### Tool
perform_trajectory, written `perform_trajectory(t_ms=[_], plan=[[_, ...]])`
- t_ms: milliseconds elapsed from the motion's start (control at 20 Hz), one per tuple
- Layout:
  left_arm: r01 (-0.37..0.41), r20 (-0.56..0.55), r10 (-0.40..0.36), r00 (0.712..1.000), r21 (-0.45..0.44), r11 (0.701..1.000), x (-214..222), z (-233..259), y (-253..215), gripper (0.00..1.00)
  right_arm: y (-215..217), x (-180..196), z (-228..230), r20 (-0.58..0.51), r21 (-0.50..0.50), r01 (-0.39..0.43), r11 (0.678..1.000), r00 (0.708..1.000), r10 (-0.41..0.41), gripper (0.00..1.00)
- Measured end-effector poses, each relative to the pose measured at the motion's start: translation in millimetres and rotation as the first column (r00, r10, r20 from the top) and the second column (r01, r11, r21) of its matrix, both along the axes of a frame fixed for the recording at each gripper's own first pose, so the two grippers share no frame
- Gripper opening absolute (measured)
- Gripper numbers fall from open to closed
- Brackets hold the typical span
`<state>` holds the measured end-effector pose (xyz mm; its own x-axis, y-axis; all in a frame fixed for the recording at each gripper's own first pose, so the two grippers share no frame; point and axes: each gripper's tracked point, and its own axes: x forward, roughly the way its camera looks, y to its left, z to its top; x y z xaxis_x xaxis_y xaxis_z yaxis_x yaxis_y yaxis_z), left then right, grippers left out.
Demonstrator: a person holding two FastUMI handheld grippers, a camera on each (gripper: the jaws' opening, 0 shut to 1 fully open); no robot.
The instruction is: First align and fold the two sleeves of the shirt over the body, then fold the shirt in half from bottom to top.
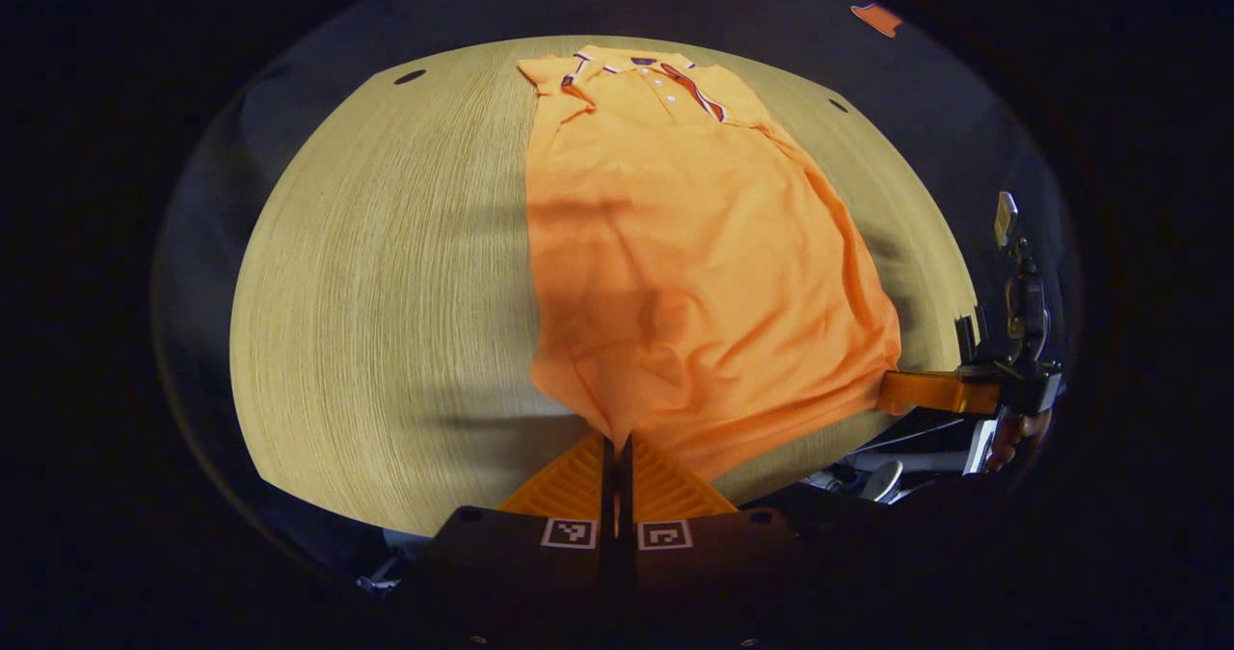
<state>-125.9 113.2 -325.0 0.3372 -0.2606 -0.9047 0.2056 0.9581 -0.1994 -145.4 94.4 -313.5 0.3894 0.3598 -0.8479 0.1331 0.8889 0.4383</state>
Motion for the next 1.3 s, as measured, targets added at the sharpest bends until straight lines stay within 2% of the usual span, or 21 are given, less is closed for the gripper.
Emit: perform_trajectory(t_ms=[50, 100, 250, 400, 550, 750, 1150, 1300], plan=[[-0.001, 0.009, 0.001, 1.000, -0.004, 1.000, 3, 2, 0, 0.01, 4, 8, 9, 0.053, 0.011, 0.016, 1.000, 0.998, -0.017, 0.00], [0.000, 0.018, 0.000, 1.000, -0.007, 1.000, 6, 6, 1, 0.01, 7, 10, 14, 0.070, 0.010, -0.003, 1.000, 0.998, 0.003, 0.03], [-0.005, 0.053, 0.007, 0.999, -0.025, 1.000, 18, 18, 1, 0.01, 14, 29, 31, 0.124, 0.042, -0.009, 0.999, 0.992, 0.003, 0.00], [0.006, 0.104, -0.001, 0.995, -0.046, 0.999, 34, 36, 0, 0.01, 10, 49, 52, 0.191, 0.026, -0.026, 0.999, 0.981, 0.021, 0.01], [0.007, 0.149, 0.004, 0.989, -0.074, 0.997, 56, 55, -3, 0.01, 13, 76, 83, 0.262, 0.070, -0.044, 0.997, 0.965, 0.024, 0.01], [0.012, 0.201, 0.008, 0.979, -0.095, 0.995, 88, 77, -4, 0.01, -7, 96, 104, 0.314, -0.007, -0.050, 0.999, 0.948, 0.049, 0.01], [0.026, 0.313, 0.013, 0.950, -0.118, 0.993, 160, 128, -8, 0.01, -15, 156, 163, 0.422, -0.061, -0.017, 0.998, 0.906, 0.041, 0.00], [0.039, 0.347, 0.007, 0.938, -0.124, 0.992, 185, 144, -7, 0.01, -14, 189, 177, 0.443, -0.099, -0.026, 0.995, 0.894, 0.068, 0.01]])
